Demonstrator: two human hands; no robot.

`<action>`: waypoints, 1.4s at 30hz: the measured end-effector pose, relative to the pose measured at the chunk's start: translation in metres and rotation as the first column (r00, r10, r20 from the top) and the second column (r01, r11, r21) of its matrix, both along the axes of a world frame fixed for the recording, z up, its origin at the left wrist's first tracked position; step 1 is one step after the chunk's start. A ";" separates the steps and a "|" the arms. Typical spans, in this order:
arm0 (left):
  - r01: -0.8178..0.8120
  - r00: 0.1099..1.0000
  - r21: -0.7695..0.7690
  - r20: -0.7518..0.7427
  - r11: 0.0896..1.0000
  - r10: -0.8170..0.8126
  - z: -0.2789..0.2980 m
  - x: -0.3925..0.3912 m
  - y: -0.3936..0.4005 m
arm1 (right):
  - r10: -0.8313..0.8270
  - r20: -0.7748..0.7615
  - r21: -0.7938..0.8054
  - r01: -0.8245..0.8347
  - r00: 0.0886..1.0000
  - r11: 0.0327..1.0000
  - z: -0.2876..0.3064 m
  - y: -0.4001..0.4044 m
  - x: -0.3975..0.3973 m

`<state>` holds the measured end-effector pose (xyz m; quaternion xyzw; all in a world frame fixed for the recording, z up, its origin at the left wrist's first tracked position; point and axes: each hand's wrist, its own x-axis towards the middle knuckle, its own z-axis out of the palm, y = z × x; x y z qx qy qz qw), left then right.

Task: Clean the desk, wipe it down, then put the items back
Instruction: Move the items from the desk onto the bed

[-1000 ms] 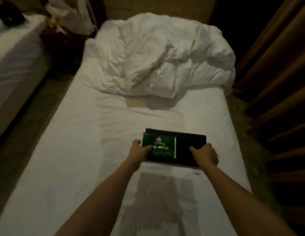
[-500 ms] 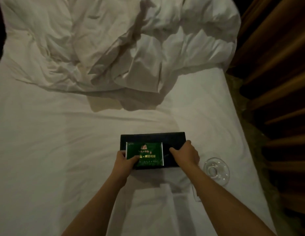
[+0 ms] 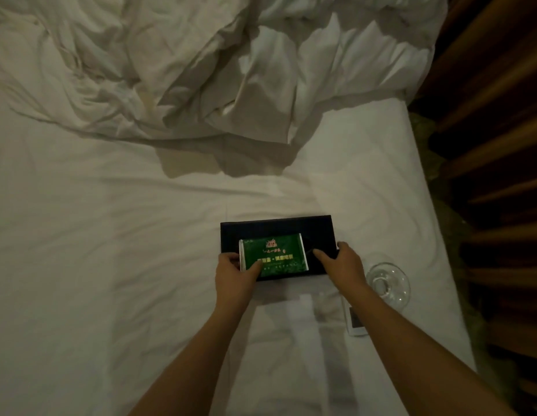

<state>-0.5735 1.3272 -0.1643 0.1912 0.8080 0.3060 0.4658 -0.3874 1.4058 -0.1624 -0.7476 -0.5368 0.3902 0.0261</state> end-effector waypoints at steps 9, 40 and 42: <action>0.289 0.925 -0.142 -0.214 0.947 -0.315 0.060 -0.028 -0.074 | 0.116 0.089 -0.128 -0.104 0.989 0.986 0.056 -0.107 0.047; 0.786 -0.449 0.110 -0.574 -0.608 -0.685 0.317 0.496 -0.580 | -0.836 0.285 0.263 0.800 0.469 0.539 0.332 -0.862 0.361; 0.699 -0.542 0.087 -0.584 -0.710 -0.605 0.320 0.521 -0.645 | -0.885 0.273 0.277 0.850 0.377 0.448 0.333 -0.929 0.359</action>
